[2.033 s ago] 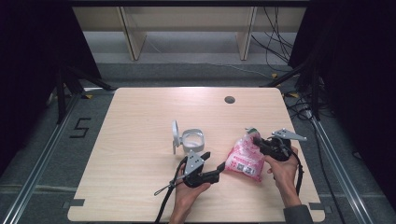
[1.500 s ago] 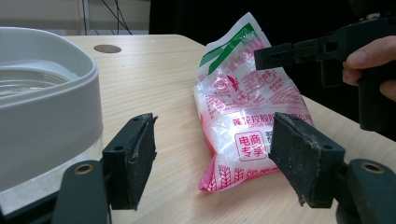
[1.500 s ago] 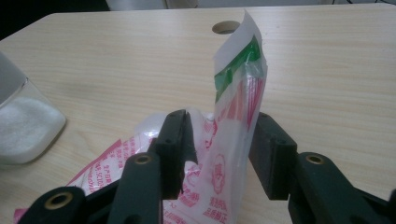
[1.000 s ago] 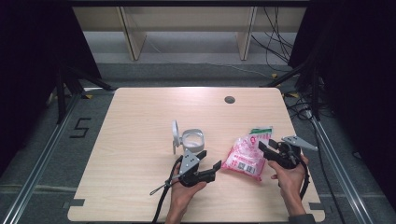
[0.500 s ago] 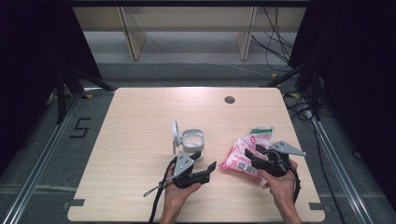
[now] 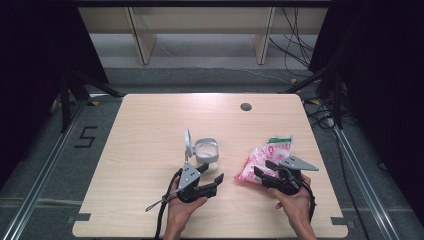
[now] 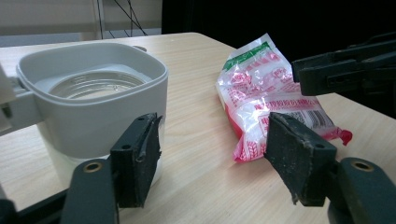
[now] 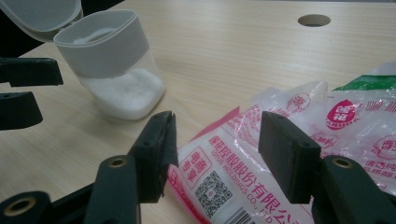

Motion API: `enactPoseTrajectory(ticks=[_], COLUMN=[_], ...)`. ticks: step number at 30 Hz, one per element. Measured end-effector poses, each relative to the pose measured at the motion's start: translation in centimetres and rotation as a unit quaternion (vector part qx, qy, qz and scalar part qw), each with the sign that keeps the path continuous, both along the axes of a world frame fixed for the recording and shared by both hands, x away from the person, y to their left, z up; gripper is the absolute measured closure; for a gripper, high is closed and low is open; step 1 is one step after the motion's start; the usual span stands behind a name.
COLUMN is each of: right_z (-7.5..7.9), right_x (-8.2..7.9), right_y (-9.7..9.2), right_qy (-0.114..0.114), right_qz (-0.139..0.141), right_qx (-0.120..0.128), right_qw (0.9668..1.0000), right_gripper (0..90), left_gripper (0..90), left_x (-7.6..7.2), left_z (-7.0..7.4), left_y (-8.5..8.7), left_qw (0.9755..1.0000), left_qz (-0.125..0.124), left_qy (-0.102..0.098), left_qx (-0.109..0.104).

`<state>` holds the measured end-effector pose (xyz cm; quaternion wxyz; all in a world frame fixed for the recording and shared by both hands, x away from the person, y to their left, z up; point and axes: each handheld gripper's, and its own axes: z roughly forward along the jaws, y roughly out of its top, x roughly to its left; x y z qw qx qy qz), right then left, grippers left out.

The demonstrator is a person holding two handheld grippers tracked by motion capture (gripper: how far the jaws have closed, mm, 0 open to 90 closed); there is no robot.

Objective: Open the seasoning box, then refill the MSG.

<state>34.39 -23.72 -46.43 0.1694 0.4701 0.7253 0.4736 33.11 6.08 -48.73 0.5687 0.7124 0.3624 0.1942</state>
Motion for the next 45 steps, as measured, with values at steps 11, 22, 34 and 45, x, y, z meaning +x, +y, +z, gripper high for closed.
enactPoseTrajectory(ticks=[11,22,34,45], right_z=[-0.1,-0.2,-0.4,-0.5], right_x=[-0.3,-0.5,-0.5,-0.6], right_y=[0.4,0.6,0.6,0.5], right_qy=[-0.001,0.009,-0.007,-0.015], right_qz=[0.012,0.013,0.026,0.02], right_qx=[-0.002,0.001,0.002,-0.009], right_qw=[0.9999,0.9999,0.9997,0.9996], right_gripper=[44.8,44.8,44.9,44.9], left_gripper=[47.4,80.5,88.7,88.8], left_x=[-0.4,-1.0,-0.8,-0.1], left_z=[0.7,1.4,1.8,2.1], left_y=[2.0,4.0,5.7,6.2], left_qw=[0.9999,0.9974,0.9958,0.9951], left_qz=[0.003,0.035,0.056,0.066], left_qy=[-0.013,-0.054,-0.067,-0.066], left_qx=[-0.001,0.033,0.028,0.034])
